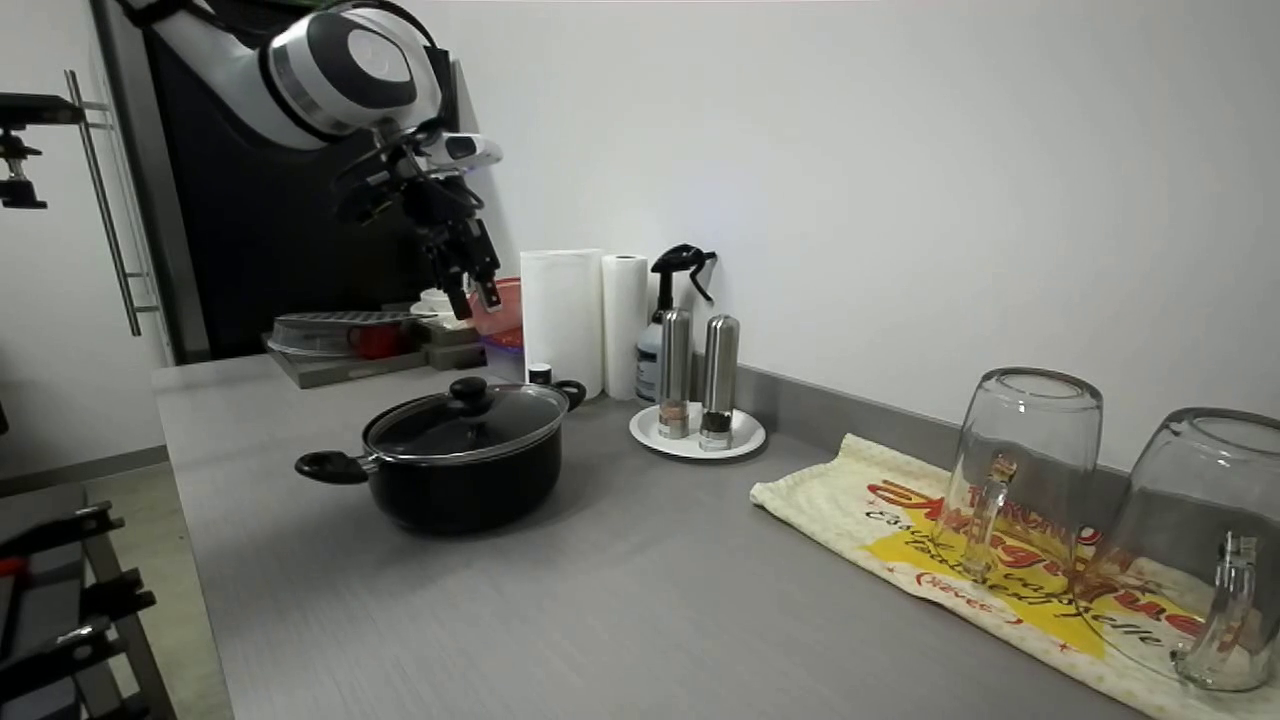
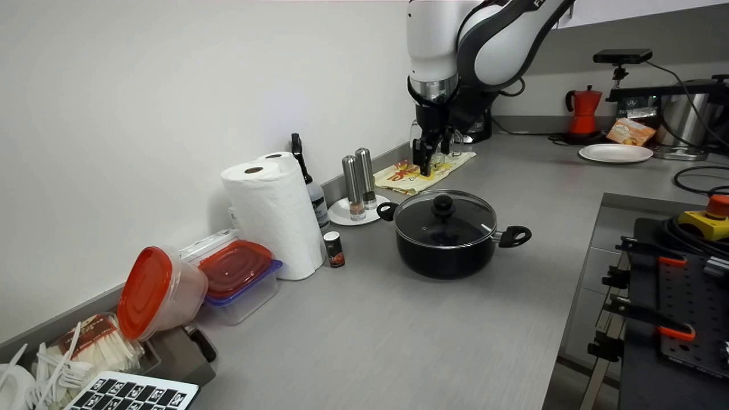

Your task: Remove the glass lid from the black pot and put it on the table

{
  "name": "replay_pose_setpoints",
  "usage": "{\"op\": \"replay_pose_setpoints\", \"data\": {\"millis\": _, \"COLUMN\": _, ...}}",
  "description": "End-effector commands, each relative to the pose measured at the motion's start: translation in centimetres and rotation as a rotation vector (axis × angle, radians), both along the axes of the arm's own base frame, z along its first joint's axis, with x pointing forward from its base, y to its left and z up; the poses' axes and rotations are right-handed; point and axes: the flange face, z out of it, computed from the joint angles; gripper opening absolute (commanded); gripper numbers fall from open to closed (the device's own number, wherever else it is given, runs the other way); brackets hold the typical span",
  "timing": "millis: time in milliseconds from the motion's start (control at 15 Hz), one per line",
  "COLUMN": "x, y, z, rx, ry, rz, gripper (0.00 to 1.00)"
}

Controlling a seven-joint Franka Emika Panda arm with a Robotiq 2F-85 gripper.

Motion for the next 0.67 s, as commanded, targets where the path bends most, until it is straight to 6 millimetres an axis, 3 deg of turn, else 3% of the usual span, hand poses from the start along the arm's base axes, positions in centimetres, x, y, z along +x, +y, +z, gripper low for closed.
{"op": "replay_pose_setpoints", "data": {"millis": 0, "x": 0.8, "y": 1.2, "z": -1.2, "rx": 0.011, "ry": 0.047, "rz": -0.011, "gripper": 1.0}}
{"op": "replay_pose_setpoints", "data": {"millis": 600, "x": -0.2, "y": 0.1, "z": -4.3, "rx": 0.016, "ry": 0.134, "rz": -0.07, "gripper": 1.0}}
